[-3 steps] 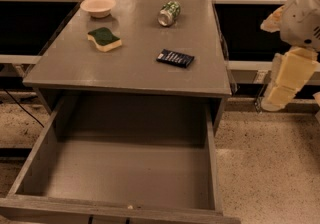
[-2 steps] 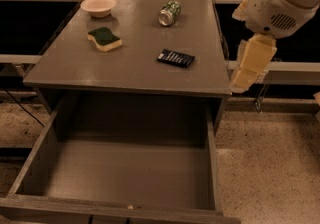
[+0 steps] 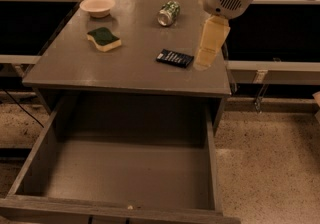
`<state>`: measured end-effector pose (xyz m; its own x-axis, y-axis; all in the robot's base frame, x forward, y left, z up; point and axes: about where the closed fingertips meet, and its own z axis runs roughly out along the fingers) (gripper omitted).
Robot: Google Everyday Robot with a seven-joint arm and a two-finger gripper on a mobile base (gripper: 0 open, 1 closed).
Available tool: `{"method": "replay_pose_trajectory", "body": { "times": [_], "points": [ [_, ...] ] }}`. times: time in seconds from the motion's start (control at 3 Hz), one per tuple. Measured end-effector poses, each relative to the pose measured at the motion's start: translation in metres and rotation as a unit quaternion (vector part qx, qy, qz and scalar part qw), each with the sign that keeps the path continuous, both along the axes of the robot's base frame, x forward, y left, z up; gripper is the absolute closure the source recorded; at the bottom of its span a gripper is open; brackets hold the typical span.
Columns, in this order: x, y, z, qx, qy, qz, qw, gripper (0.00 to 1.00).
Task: Place rxbar blueberry into top drawer
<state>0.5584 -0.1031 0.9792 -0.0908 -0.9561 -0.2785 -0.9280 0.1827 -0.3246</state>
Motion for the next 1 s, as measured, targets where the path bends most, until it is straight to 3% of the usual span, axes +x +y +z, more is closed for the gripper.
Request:
{"method": "replay_pose_trajectory", "body": {
  "times": [0.33, 0.67, 1.0],
  "points": [
    [0.004, 0.004, -0.012, -0.022, 0.004, -0.006, 0.9997, 0.00],
    [0.016, 0.009, -0.038, -0.080, 0.002, -0.035, 0.9962, 0.00],
    [0.016, 0.009, -0.038, -0.080, 0.002, -0.035, 0.9962, 0.00]
  ]
}}
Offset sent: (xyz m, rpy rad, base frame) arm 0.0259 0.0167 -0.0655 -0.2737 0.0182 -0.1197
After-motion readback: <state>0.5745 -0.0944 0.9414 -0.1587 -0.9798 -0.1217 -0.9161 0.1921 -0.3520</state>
